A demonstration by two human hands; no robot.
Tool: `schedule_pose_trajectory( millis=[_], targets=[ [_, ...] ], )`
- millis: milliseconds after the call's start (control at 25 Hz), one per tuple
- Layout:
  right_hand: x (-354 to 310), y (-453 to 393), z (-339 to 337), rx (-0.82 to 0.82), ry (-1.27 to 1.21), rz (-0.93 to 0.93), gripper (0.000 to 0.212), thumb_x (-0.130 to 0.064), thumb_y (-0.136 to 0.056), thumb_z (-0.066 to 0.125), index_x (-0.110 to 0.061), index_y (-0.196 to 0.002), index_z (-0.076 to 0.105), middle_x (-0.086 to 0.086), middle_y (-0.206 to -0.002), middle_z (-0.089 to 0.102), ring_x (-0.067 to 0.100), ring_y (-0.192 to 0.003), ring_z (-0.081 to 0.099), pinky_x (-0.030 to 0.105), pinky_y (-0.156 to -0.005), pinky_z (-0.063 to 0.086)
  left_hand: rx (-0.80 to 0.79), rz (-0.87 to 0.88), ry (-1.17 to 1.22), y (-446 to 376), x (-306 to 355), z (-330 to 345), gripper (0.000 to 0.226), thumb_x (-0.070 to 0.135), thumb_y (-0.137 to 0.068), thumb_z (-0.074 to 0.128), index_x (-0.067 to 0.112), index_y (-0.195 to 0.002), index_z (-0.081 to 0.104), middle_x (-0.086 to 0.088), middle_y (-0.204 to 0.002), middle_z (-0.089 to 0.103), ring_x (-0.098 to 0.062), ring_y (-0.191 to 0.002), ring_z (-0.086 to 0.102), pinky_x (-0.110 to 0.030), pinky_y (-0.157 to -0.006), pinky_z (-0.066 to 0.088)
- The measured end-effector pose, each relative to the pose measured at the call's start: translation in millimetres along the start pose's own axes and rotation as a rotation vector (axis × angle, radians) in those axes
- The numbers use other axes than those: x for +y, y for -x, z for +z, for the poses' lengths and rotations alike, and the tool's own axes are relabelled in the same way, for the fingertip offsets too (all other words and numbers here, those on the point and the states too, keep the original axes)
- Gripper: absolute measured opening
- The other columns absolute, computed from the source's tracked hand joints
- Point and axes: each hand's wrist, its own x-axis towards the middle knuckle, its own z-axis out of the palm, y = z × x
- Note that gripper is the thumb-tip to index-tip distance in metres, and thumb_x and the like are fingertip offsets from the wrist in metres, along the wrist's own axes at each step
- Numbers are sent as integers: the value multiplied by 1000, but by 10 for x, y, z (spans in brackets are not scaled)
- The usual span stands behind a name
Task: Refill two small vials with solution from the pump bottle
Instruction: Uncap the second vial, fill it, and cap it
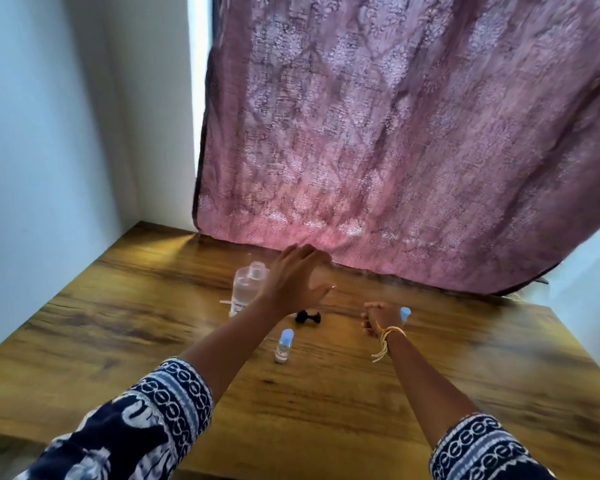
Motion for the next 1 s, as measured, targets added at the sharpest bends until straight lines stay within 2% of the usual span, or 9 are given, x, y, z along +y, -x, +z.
schedule_pose_trajectory(
  millis=[160, 240, 320, 440, 560, 640, 760, 880, 1000],
  targets=[
    [18, -40, -401, 189, 383, -238, 20, -10, -86, 53, -10, -71, 67, 20, -76, 66, 32, -69, 61, 38, -71, 51, -121, -75, 154, -125, 475, 549, 44, 30, -71, 77, 11, -108, 65, -8, -104, 68, -29, -93, 65, -38, -79, 54],
    [36, -59, -545, 239, 524, -419, 11, -11, -85, 59, -5, -86, 68, 21, -92, 68, 35, -88, 63, 33, -77, 46, -183, -141, 196, -145, 579, 797, 40, 27, -72, 76, 13, -108, 65, -7, -109, 67, -28, -97, 65, -36, -80, 53],
    [47, -147, -700, 265, 628, -562, 18, -9, -81, 63, -3, -98, 64, 22, -101, 63, 35, -93, 60, 32, -77, 43, -248, -213, 214, -160, 650, 1032, 36, 25, -75, 74, 14, -108, 65, -6, -113, 64, -27, -102, 64, -34, -83, 51],
    [20, -339, -832, 130, 807, -569, 37, -15, -82, 66, -4, -117, 58, 22, -117, 50, 37, -100, 57, 37, -85, 48, -349, -275, 205, -190, 691, 1268, 33, 22, -79, 69, 14, -111, 63, -7, -117, 60, -28, -104, 62, -39, -87, 51],
    [23, -461, -847, 13, 915, -525, 38, -15, -87, 61, -4, -123, 57, 21, -126, 46, 37, -108, 56, 37, -94, 44, -389, -311, 225, -214, 685, 1367, 31, 17, -80, 66, 12, -110, 61, -9, -114, 60, -29, -104, 60, -40, -87, 51],
    [57, -491, -832, -9, 955, -513, 37, -8, -89, 54, -7, -125, 58, 22, -126, 55, 35, -114, 55, 33, -95, 40, -391, -331, 234, -226, 662, 1394, 30, 14, -79, 66, 11, -109, 62, -11, -111, 62, -29, -104, 61, -40, -88, 50],
    [92, -457, -812, -24, 897, -520, 37, -3, -86, 52, -9, -121, 64, 19, -118, 65, 32, -109, 61, 33, -91, 46, -389, -374, 238, -211, 623, 1379, 31, 12, -79, 67, 8, -110, 63, -13, -107, 63, -29, -105, 60, -38, -88, 49],
    [-12, -360, -723, -26, 778, -559, 25, -14, -84, 64, -4, -106, 67, 17, -106, 69, 30, -100, 63, 31, -81, 45, -433, -431, 262, -179, 602, 1325, 42, 12, -77, 69, 6, -118, 61, -17, -114, 62, -31, -111, 58, -33, -93, 45],
    [-256, -168, -554, -42, 658, -620, 24, -28, -80, 73, -7, -90, 71, 8, -80, 69, 23, -78, 64, 24, -64, 40, -456, -476, 258, -112, 548, 1225, 54, 21, -78, 74, 9, -127, 56, -15, -124, 59, -29, -117, 54, -30, -96, 39]
  ],
)
